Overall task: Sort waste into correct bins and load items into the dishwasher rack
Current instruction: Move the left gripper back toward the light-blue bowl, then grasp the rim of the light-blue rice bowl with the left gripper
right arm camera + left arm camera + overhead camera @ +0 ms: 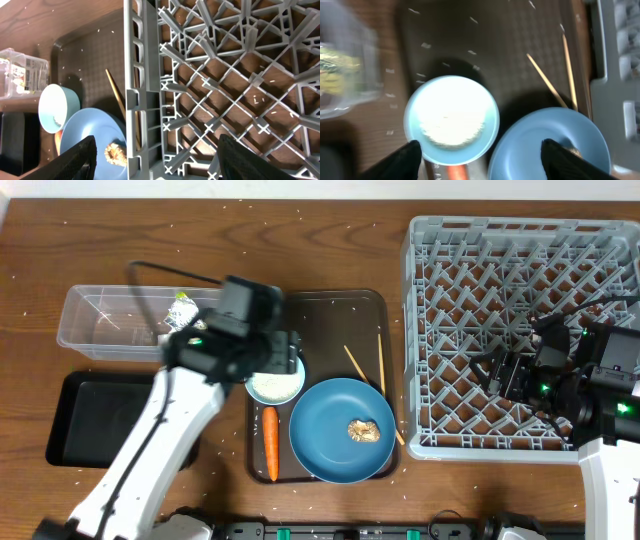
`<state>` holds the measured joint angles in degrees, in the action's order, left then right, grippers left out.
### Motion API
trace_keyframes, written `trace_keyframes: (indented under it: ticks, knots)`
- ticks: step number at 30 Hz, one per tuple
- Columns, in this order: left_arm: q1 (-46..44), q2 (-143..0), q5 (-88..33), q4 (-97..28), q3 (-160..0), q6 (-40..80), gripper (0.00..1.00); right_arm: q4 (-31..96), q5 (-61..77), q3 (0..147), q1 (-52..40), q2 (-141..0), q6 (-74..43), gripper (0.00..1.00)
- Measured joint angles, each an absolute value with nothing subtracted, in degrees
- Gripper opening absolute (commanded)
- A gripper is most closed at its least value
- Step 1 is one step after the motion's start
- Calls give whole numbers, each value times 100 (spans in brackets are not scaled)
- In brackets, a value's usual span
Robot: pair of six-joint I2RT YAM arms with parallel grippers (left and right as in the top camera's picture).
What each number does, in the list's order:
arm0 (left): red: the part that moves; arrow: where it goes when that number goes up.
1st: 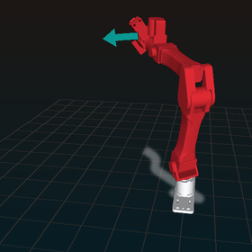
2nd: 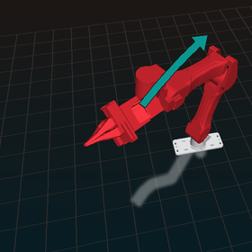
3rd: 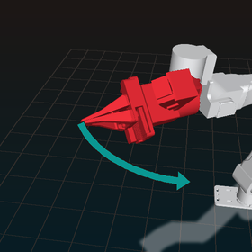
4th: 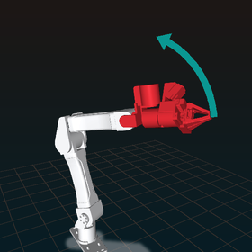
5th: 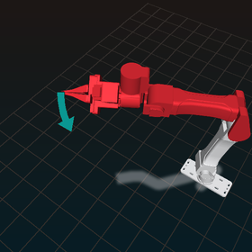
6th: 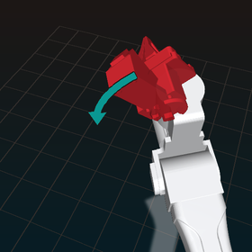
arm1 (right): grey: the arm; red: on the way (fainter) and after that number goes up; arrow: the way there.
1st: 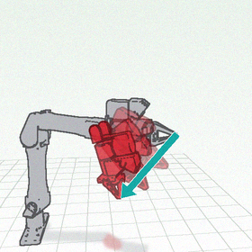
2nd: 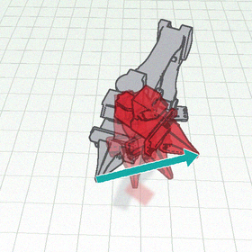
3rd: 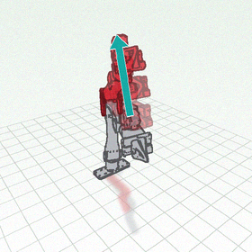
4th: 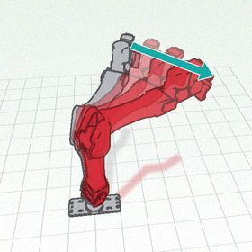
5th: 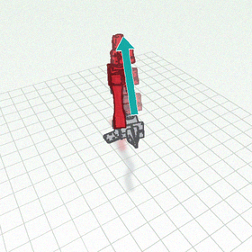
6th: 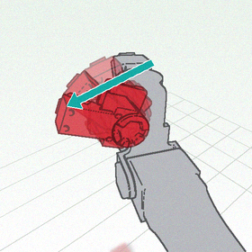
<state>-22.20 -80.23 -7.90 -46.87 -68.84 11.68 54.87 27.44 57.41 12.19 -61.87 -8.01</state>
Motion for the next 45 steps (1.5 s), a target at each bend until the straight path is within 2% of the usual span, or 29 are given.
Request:
trace_keyframes:
  ticks: [3,11,14,21,28,32,35,45]
  knots:
    - [-2563,-8418,-593,-4475,-6884,1264,55,5529,2749,5739,1221,-6187,-799,70]
    - [-2987,-9518,93,-4099,-6884,2045,53,5666,2762,5739,1219,-6187,-781,70]
    - [-2995,-9850,303,-3977,-6884,2281,48,5671,2762,5739,1219,-6187,-781,70]
    - [-2995,-10453,388,-3675,-6884,2576,30,5671,2764,5739,1219,-6187,-779,71]
    - [-2995,-10694,388,-3570,-6884,2600,29,5673,2764,5739,1219,-6187,-779,71]
    - [-2995,-10838,388,-3557,-6884,2633,19,5673,2764,5739,1219,-6187,-779,71]
    - [-2995,-10903,399,-3553,-6882,2670,6,5673,2764,5739,1219,-6187,-779,71]
    - [-3035,-10897,510,-3579,-6884,2377,6,5675,2764,5739,1219,-6187,-779,71]
